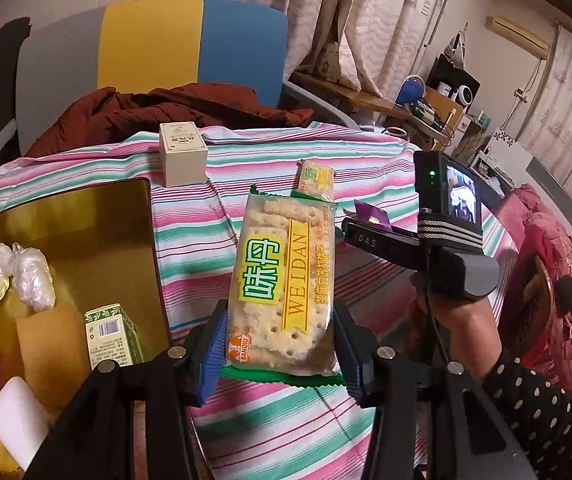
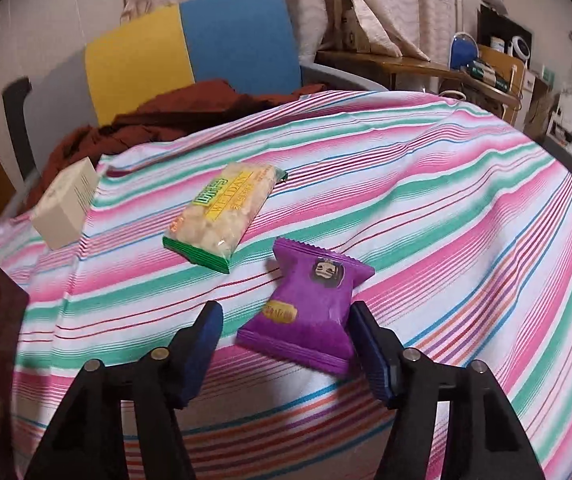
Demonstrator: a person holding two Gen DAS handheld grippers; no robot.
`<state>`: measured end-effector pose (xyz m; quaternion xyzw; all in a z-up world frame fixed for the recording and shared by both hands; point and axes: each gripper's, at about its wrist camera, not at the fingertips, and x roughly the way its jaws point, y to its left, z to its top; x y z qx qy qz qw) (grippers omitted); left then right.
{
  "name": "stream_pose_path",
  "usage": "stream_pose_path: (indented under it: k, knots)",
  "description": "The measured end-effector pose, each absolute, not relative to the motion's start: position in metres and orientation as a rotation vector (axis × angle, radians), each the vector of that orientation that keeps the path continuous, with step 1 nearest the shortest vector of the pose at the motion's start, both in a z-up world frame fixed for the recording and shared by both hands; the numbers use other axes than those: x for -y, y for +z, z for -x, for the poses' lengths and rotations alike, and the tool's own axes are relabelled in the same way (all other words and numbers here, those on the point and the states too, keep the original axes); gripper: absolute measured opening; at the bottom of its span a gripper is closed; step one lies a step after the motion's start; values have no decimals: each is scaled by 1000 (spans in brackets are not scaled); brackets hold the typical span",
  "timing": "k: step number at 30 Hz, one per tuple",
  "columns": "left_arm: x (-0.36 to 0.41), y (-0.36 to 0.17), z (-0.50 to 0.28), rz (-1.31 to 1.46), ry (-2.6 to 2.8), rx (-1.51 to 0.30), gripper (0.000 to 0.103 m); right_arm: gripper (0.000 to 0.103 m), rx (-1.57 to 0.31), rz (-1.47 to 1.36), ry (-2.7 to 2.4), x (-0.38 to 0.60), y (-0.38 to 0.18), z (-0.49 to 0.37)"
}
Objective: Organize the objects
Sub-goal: 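Carry the cracker packet and purple packet over the gold tray and open both tools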
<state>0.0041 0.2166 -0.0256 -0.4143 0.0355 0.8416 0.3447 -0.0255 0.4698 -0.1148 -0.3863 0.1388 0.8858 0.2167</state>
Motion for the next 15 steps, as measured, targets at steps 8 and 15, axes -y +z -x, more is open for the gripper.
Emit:
stream_pose_path:
  k: [8,15]
  knots:
    - [-207,-23,-5,1075,2198,-82,49,54,-350,1114,2440,-472,-113,36]
    - [-194,-21,-3,1082,2210,-55,49,53,-275,1043,2470,-462,-102,31]
